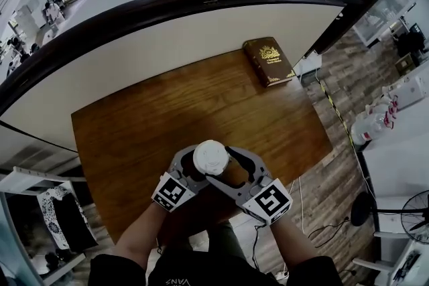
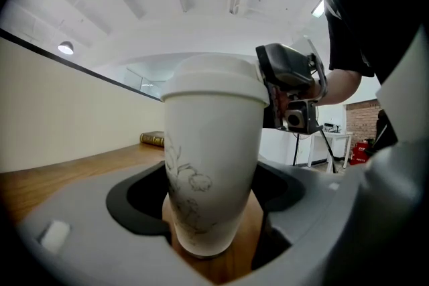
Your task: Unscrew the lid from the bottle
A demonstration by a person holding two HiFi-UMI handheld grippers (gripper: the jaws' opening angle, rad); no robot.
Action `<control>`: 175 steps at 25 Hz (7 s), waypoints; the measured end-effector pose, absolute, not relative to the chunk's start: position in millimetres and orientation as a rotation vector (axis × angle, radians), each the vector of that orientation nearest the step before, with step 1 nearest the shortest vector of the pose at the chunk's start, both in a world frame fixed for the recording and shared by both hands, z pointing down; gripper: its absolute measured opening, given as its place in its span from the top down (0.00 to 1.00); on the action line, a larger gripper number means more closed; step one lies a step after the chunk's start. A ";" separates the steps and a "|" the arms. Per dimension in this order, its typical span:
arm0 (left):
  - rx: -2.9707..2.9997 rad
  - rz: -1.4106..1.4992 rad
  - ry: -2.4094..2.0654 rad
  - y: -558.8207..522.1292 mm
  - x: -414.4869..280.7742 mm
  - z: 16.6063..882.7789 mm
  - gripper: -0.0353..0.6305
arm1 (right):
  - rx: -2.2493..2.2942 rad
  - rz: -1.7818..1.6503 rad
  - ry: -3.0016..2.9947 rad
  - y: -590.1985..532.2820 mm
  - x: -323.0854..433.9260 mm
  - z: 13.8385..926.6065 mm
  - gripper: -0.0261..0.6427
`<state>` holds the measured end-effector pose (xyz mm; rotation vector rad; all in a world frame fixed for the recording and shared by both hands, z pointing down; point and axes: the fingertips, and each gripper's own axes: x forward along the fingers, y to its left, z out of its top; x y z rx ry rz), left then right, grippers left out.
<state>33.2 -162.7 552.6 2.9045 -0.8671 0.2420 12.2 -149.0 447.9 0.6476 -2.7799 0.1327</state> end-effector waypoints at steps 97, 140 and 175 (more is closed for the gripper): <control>2.857 0.261 -1.087 -162.3 32.4 553.0 0.38 | -0.992 0.072 -2.711 -142.3 1.4 443.1 0.50; 2.817 0.274 -1.111 -165.2 33.3 559.4 0.38 | 1.032 -0.103 -2.742 -149.2 6.8 446.7 0.48; 2.854 0.219 -1.111 -165.9 30.2 547.6 0.38 | -0.663 -0.009 -2.846 -147.4 12.7 451.2 0.48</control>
